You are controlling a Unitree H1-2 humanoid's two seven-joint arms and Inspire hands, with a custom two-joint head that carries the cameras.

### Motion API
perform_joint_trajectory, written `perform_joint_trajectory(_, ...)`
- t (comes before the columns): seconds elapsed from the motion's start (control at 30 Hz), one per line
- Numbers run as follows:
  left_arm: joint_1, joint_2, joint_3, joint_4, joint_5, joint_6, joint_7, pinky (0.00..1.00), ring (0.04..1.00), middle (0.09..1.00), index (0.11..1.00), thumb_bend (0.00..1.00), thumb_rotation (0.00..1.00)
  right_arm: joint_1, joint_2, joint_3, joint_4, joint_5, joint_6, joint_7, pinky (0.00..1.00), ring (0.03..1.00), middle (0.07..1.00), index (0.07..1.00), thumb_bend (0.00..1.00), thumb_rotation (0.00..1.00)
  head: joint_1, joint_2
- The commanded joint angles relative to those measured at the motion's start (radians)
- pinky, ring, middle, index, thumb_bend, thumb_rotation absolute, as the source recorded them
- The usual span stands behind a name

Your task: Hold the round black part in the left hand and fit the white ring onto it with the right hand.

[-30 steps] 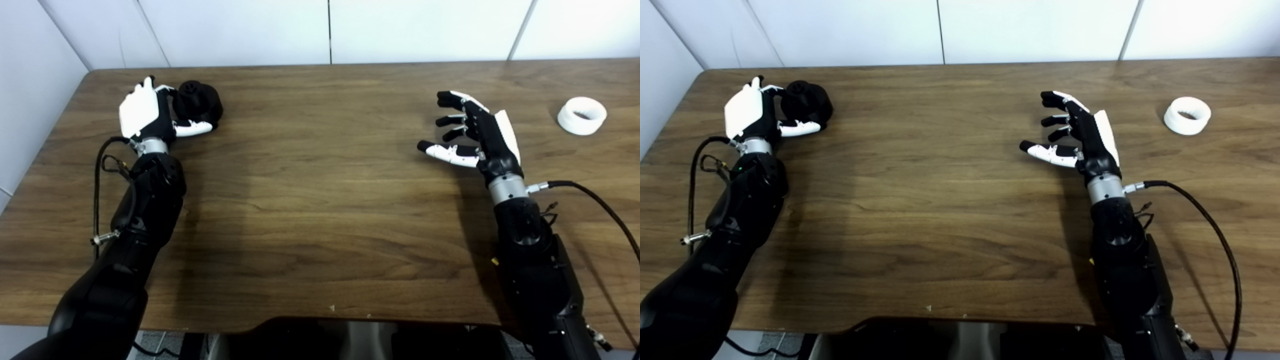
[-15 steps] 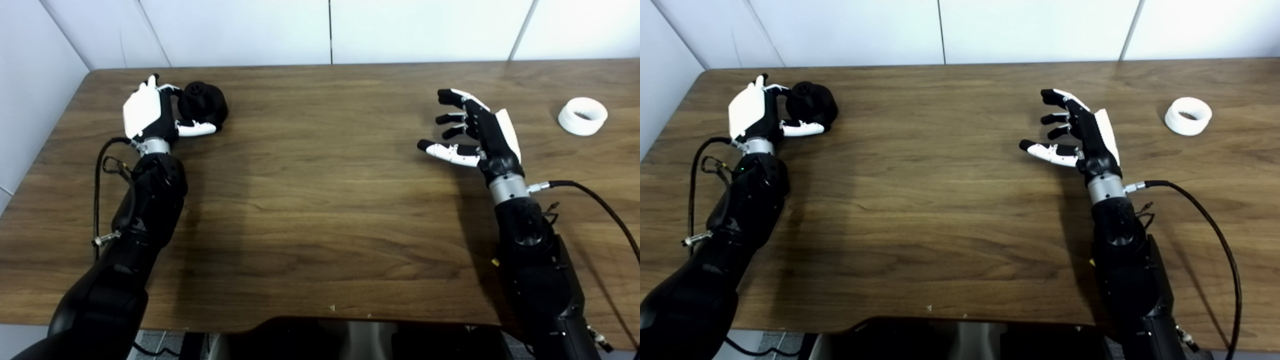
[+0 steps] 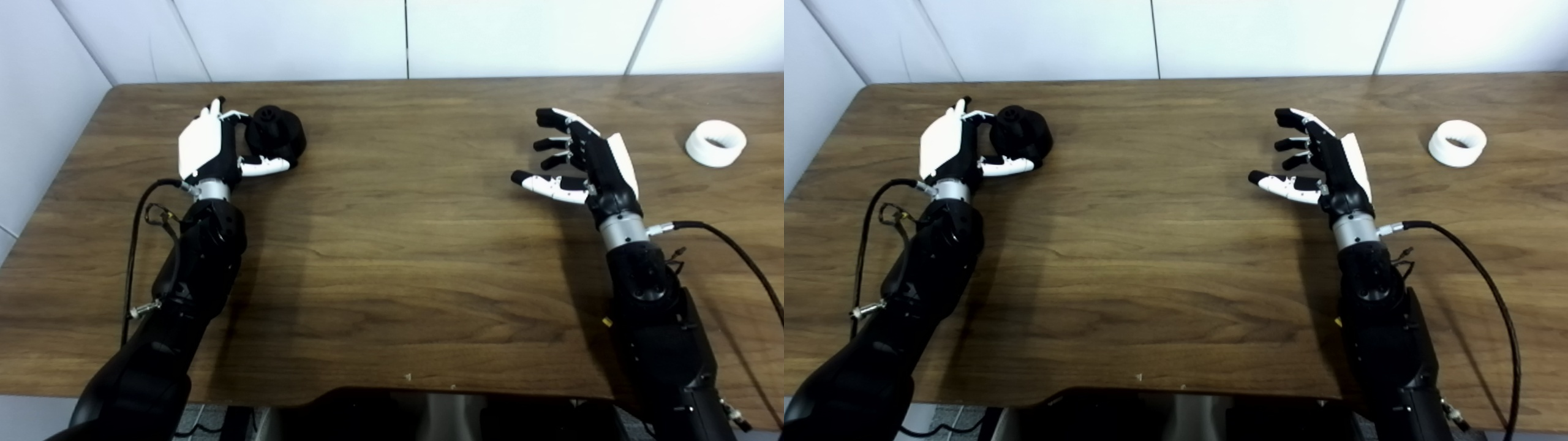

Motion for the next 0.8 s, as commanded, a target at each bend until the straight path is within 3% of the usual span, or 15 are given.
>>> perform_joint_trajectory(0.0, 0.016, -0.006, -0.022, -0.031, 0.009, -0.002, -0.029, 1.00, 1.000, 1.000, 0.655, 0.95, 0.35, -0.036, -0.003, -0.008, -0.035, 0.003, -0.015, -0.004, 0.54, 0.681, 0.808, 0.794, 0.70, 0.07, 0.000, 0.001)
perform_joint_trajectory(0.77, 0.140, -0.082, -0.121, -0.244, -0.007, -0.064, -0.114, 1.00, 1.000, 1.000, 0.664, 0.95, 0.34, -0.042, -0.005, -0.016, -0.034, 0.007, -0.019, -0.009, 0.55, 0.677, 0.799, 0.790, 0.70, 0.08, 0.000, 0.000)
